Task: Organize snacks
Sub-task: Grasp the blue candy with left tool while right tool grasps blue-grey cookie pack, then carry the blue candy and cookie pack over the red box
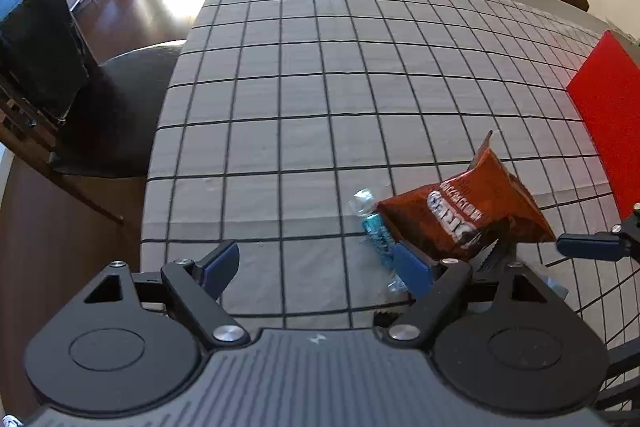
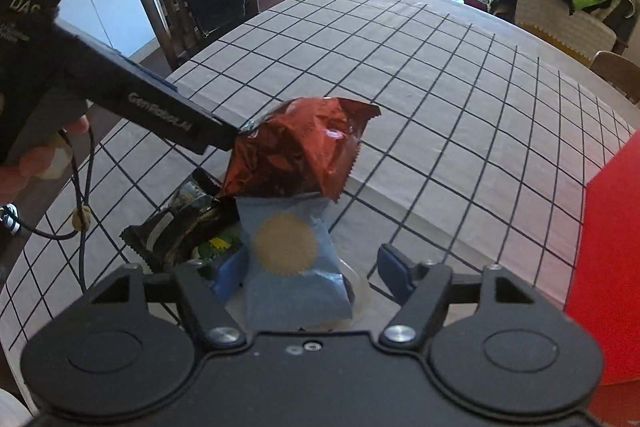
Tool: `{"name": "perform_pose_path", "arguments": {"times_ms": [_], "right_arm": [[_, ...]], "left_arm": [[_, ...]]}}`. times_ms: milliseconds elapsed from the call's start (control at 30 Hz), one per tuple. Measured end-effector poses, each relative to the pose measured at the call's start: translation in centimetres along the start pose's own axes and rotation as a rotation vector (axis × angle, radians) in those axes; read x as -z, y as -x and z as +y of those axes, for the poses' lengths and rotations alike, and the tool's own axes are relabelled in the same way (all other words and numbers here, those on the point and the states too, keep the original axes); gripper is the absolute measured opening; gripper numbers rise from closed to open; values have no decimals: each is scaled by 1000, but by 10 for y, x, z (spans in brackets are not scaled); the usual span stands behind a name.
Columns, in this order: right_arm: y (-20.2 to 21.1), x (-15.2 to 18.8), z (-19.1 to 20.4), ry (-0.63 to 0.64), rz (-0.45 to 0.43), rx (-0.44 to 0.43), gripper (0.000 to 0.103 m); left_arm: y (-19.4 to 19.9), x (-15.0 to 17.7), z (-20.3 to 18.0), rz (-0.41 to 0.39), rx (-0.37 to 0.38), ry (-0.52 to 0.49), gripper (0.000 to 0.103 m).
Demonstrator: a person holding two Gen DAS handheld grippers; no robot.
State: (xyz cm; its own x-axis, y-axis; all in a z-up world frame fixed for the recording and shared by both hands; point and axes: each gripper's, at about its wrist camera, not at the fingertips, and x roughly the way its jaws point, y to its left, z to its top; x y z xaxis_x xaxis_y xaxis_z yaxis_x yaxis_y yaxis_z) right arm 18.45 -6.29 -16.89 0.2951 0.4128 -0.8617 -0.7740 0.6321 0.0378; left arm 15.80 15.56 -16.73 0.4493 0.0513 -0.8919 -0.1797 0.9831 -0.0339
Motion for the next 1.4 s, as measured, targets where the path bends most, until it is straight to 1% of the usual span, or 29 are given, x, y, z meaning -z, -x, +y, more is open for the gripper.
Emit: {"name": "perform_pose_path", "arguments": {"times_ms": [133,200,333,400,433,567,600,633,700,733,767,833,967,1100,1400], "right_arm": [[-3,-3,0,12,-3,-7,65],[-4,-4,0,11,0,-19,60],[-7,-4,1,12,10,-36,58],[-8,-4,1,5,15,-48,58],[-8,-3,1,5,17,-51,57],[-10,-1,3,18,19,-36,53],[-10,-1,1,11,17,-34,51],[-10,-1,1,4,16,-36,51],[-8,0,-1,-4,6,-41,48],[-7,1,-1,-2,1,-38,47],[-6,2,-1,0,-2,-35,47],[-4,5,-1,4,-11,-27,47],[0,8,-2,-19,-23,-19,47],[7,11,-7,-71,-45,-11,47],[44,22,-23,-192,-115,1,47]], "left_arm": [[-8,-3,-8,17,-7,-12,85],[-11,-4,-9,25,-8,-7,85],[-17,-6,-9,48,-6,4,73],[-19,-6,-12,43,-14,-11,73],[-20,-6,-13,39,-20,-21,70],[-18,-6,-20,26,-10,-55,52],[-16,-6,-21,22,-6,-64,45],[-16,-5,-23,20,-4,-68,40],[-15,-5,-25,17,2,-76,34],[-13,-4,-26,14,6,-73,28],[-13,-4,-24,10,11,-64,18],[-11,-3,-21,8,16,-55,12],[-10,-3,-10,13,37,-7,12],[-8,-2,-1,9,53,40,11],[21,8,16,-27,49,112,11]]}}
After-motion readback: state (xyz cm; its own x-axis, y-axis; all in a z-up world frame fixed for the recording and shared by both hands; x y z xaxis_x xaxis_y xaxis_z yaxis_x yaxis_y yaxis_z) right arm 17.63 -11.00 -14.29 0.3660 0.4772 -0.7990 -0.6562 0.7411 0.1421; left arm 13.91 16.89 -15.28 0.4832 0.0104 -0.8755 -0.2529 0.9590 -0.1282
